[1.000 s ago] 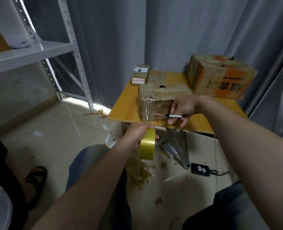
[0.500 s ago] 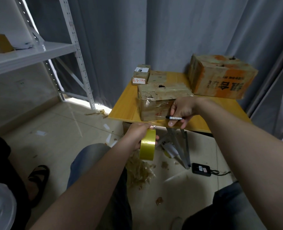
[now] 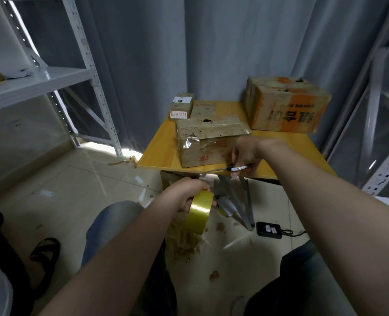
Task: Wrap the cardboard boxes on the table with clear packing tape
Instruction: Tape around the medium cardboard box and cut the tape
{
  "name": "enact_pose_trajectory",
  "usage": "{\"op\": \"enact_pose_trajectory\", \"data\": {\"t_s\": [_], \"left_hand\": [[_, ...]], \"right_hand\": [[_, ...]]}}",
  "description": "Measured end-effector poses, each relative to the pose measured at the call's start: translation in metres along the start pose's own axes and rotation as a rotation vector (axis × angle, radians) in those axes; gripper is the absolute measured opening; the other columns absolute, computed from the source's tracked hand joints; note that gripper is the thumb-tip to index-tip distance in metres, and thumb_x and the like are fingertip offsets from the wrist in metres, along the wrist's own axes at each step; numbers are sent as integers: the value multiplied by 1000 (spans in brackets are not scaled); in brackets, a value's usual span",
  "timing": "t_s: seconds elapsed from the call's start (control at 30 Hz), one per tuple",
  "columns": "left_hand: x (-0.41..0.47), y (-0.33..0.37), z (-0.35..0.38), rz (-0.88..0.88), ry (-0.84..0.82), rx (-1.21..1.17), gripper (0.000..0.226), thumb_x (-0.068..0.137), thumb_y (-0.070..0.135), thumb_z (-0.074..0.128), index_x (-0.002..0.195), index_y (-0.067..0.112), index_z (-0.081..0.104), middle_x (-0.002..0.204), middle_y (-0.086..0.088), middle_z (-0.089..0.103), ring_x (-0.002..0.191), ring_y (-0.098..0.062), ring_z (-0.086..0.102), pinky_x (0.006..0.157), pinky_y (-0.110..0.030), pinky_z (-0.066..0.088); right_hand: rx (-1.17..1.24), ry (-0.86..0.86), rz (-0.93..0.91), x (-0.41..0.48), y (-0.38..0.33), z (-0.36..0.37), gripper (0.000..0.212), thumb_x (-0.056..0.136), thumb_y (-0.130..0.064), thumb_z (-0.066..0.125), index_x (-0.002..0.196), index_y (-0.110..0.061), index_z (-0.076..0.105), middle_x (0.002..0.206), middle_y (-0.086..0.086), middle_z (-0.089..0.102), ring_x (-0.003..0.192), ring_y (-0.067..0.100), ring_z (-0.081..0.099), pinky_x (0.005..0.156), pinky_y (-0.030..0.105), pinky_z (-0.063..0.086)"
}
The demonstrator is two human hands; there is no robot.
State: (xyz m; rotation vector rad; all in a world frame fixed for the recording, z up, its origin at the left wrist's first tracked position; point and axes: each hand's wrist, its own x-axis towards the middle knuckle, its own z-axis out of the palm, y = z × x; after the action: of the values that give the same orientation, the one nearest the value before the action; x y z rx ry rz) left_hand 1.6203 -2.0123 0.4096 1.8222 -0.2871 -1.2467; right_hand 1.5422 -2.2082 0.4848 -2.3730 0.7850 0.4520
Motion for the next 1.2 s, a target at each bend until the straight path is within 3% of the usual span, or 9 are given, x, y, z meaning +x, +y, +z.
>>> {"op": "enact_pose_trajectory", "data": {"t_s": [0.1,0.23,0.37,0.63,0.83,0.9,0.97,1.07,1.2], "left_hand": [[1,8,14,-33,-40,89,22,106,18,53,123,6,59,83,-18,77,63,-28,75,56,-37,62],[7,19,40,-31,-82,163,29,106,17,51,132,6,58,83,-17,78,62,-27,76,49,-34,60],[14,28,65,-38,-137,217,28,105,19,51,129,6,58,89,-16,79,67,-27,77,60,-36,64],[19,49,83,-41,-240,210,16,105,24,56,113,10,59,92,-20,77,64,-28,76,49,-34,60],[16,47,75,-77,-258,210,17,105,28,58,98,13,61,93,-19,78,73,-29,76,75,-40,62],[13,44,68,-69,-260,200,16,105,27,58,97,13,62,91,-18,78,76,-29,75,81,-41,61],[13,39,60,-53,-265,180,16,105,23,56,98,10,63,90,-17,78,76,-27,75,78,-40,62],[11,30,47,-42,-293,132,16,105,21,58,106,5,64,87,-15,76,69,-23,76,62,-34,64],[16,17,30,-13,-294,153,32,99,19,66,120,-5,67,94,-20,77,71,-27,76,65,-37,65]], "right_hand": [[26,-40,107,-11,18,-6,38,68,-10,96,98,5,78,79,19,72,75,34,74,74,45,66],[57,-6,235,-24,46,-18,52,65,-15,98,105,8,75,93,23,75,91,39,77,79,49,65],[75,92,341,-35,69,-26,55,67,-20,98,105,9,72,102,27,76,88,40,77,84,52,63],[-169,528,412,-19,104,-12,32,85,-36,83,92,-11,65,97,10,70,87,28,68,73,37,57],[-345,558,398,4,94,-10,31,96,-31,71,78,-13,53,77,6,50,74,25,52,69,36,44],[-413,588,387,6,81,-14,15,102,-20,61,91,-10,62,80,7,54,77,27,56,71,37,44],[-378,752,299,9,55,-20,11,100,-17,60,105,-11,68,97,11,64,94,35,64,74,39,47],[-256,1056,-43,13,-8,-23,26,102,-38,55,101,-17,70,101,10,69,97,37,67,76,41,53],[-254,1043,-499,36,-89,-4,36,105,-46,45,99,-18,67,98,0,65,91,23,60,73,41,52]]}}
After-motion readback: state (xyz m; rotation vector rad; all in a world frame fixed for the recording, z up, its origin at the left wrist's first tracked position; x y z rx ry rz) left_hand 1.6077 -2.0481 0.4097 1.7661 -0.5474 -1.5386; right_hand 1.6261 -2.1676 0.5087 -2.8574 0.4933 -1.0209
